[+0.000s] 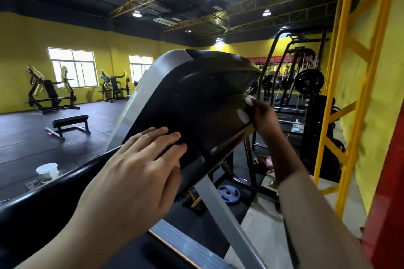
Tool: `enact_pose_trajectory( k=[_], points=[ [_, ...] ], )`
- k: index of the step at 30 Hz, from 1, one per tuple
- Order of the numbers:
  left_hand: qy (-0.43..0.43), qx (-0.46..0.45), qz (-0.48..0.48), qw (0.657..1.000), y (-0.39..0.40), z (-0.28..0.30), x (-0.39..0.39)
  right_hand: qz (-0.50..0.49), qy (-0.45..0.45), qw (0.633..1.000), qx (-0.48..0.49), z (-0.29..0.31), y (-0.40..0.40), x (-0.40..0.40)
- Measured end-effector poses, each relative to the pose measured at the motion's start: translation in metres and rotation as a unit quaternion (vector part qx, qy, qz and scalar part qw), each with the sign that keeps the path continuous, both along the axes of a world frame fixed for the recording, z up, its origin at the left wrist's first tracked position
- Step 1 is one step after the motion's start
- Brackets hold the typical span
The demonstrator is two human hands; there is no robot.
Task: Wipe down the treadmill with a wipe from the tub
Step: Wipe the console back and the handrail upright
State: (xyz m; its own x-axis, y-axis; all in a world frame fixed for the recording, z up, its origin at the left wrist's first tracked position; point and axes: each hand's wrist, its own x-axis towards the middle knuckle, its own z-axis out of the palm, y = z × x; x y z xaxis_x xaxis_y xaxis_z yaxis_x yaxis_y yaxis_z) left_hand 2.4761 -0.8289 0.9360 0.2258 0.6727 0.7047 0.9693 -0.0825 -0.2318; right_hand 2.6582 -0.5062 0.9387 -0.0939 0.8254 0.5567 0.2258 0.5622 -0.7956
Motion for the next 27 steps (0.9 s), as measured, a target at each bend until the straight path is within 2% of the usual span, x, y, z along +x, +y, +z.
enact_pose_trajectory(
  k=[3, 6, 7, 8, 9, 11, 14, 17, 19, 22, 25, 27],
  points=[
    [0.0, 0.0, 0.007, 1.0, 0.001, 0.002, 0.002, 0.047, 0.039, 0.995, 0.077, -0.022, -0.098, -0.013],
    [-0.005, 0.006, 0.005, 1.0, 0.001, 0.001, 0.002, 0.115, 0.004, 0.981, 0.158, -0.032, -0.189, -0.029],
    [-0.009, 0.01, 0.005, 1.0, 0.0, 0.001, 0.002, 0.138, -0.011, 0.974, 0.181, -0.034, -0.194, -0.031],
    [-0.012, 0.014, 0.003, 1.0, 0.0, 0.0, 0.002, 0.133, -0.01, 0.97, 0.202, -0.032, -0.188, -0.029],
    [-0.01, 0.016, 0.002, 1.0, 0.001, 0.0, 0.002, 0.12, 0.008, 0.976, 0.184, -0.028, -0.167, -0.025],
    [-0.009, 0.015, 0.003, 1.0, 0.001, -0.001, 0.002, 0.082, 0.047, 0.988, 0.123, -0.024, -0.106, -0.011],
    [-0.005, 0.011, 0.008, 1.0, 0.001, 0.0, 0.002, 0.018, 0.016, 0.999, 0.04, -0.034, 0.013, 0.008],
    [-0.003, 0.012, 0.008, 1.0, 0.002, 0.0, 0.002, -0.014, 0.038, 0.999, -0.032, -0.03, 0.051, 0.011],
    [-0.004, 0.017, 0.009, 1.0, 0.001, -0.001, 0.003, -0.018, 0.061, 0.998, -0.013, -0.028, 0.013, 0.004],
    [-0.001, 0.019, 0.013, 1.0, 0.0, 0.0, 0.004, 0.022, 0.08, 0.995, 0.052, -0.027, -0.099, -0.017],
    [0.003, 0.022, 0.013, 1.0, 0.0, -0.001, 0.005, 0.067, 0.047, 0.987, 0.136, -0.041, -0.192, -0.034],
    [0.002, 0.021, 0.013, 1.0, -0.001, -0.002, 0.004, 0.088, -0.009, 0.98, 0.18, -0.039, -0.207, -0.036]
  ],
)
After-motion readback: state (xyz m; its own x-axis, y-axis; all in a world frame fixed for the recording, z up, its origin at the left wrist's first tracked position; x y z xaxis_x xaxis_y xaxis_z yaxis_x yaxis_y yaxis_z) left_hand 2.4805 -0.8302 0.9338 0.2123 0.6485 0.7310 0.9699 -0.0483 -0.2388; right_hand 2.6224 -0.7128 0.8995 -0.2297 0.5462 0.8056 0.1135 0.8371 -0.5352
